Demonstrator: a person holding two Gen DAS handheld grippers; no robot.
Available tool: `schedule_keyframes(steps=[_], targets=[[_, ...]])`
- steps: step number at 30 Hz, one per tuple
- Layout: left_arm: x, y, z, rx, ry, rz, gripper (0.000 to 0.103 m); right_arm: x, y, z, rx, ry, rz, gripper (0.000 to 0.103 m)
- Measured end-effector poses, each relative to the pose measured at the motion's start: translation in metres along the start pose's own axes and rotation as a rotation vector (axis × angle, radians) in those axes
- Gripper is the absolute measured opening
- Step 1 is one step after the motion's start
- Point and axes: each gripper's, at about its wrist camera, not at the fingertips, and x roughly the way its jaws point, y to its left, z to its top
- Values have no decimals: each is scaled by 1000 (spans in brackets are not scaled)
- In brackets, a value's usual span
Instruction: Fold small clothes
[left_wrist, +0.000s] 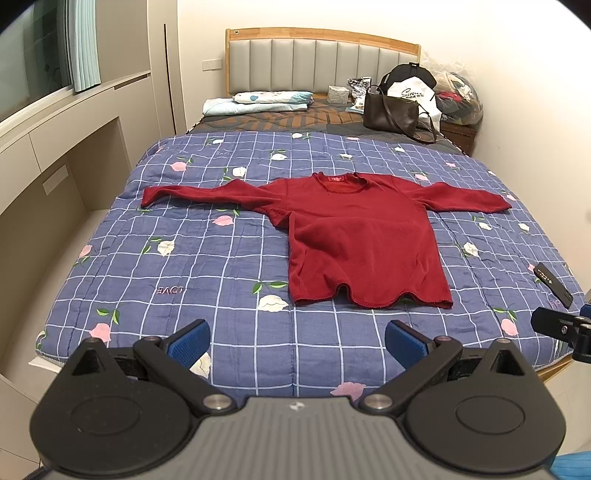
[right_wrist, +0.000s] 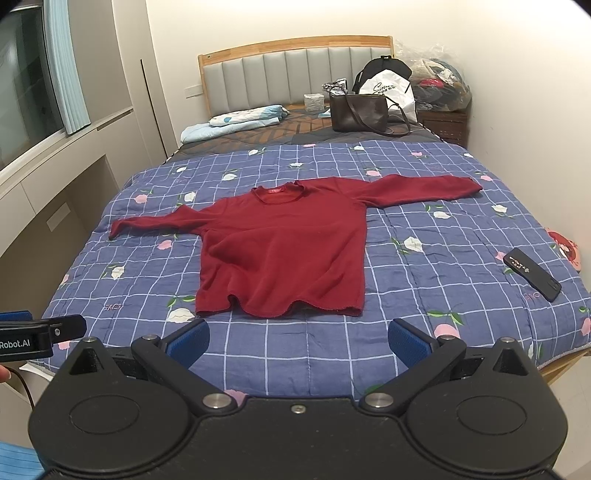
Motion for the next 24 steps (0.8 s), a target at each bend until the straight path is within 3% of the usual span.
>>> schedule_keyframes(steps=[24], targets=[[7, 0, -7, -2, 10, -1, 103, 1, 3, 3, 1, 3, 1, 103]])
